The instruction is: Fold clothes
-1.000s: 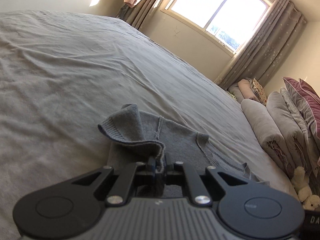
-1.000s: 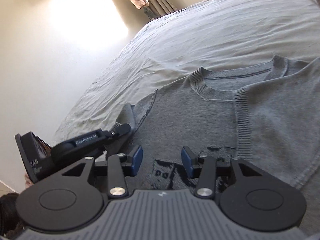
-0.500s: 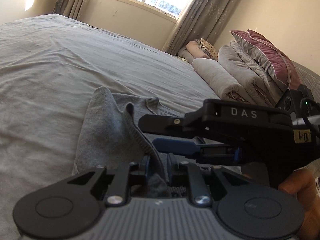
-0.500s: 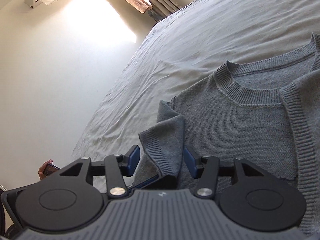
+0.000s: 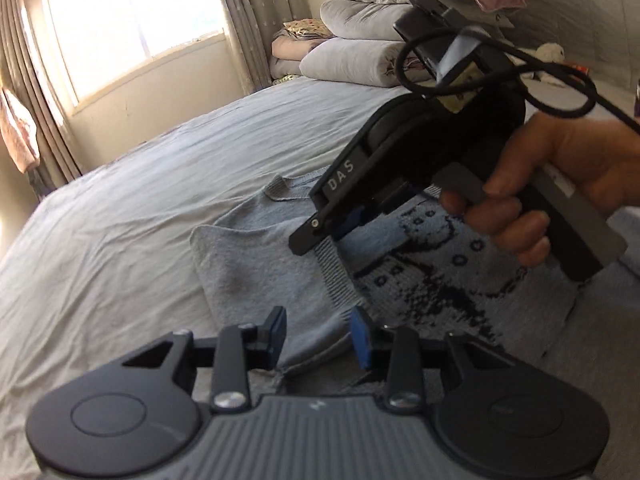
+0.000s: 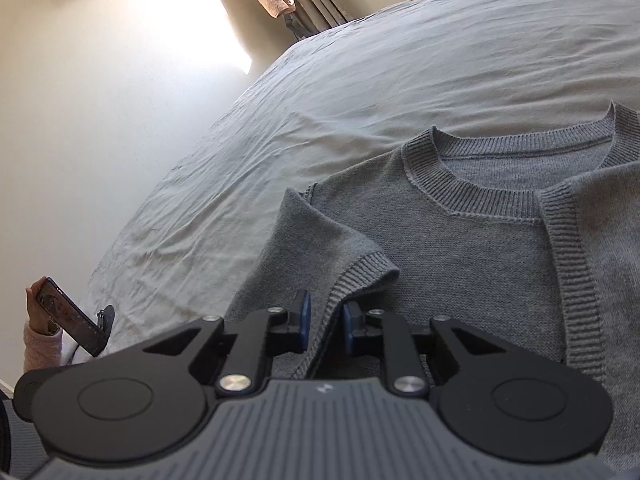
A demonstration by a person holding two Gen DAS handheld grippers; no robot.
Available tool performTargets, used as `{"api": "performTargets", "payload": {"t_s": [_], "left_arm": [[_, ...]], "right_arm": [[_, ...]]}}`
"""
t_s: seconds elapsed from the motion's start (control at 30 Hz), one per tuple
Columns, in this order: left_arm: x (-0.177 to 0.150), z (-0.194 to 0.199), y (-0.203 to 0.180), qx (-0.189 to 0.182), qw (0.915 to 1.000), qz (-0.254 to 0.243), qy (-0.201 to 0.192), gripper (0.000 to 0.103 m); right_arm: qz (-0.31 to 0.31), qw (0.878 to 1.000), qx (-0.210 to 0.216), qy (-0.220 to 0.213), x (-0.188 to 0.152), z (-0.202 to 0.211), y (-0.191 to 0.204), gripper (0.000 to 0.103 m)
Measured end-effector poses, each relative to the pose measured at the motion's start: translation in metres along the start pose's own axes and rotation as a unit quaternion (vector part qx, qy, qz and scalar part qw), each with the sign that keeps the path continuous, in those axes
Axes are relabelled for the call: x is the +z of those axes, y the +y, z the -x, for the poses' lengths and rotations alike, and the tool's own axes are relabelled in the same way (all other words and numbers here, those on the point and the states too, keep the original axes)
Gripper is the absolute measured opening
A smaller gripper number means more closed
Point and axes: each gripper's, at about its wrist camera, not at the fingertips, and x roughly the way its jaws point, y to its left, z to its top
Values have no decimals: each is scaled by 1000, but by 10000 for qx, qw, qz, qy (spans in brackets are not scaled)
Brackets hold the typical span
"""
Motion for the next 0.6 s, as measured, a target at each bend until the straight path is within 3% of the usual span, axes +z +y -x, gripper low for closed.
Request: {"api": "performTargets", "payload": {"t_s": [0.27, 0.33, 0.37, 0.47, 0.6], "left_arm": [[-9, -7, -19, 158, 9956, -929, 20, 33], [-12, -8, -24, 197, 9931, -1160, 25, 18], [-13, -9, -26, 216, 9916, -1275, 27, 0], [-2, -8, -27, 144, 9957, -912, -116, 0], [16, -6, -28, 20, 9990, -282, -337, 0]], "right_arm": [[-6, 9998, -169, -119, 3, -5, -3, 21], [-13, 9995, -246, -172, 4, -9, -3, 21], [23, 9993, -299, -213, 4, -10, -2, 21], [208, 9978, -469, -414, 7, -8, 5, 7], [547, 9937, -556, -802, 18, 9, 15, 7]]}}
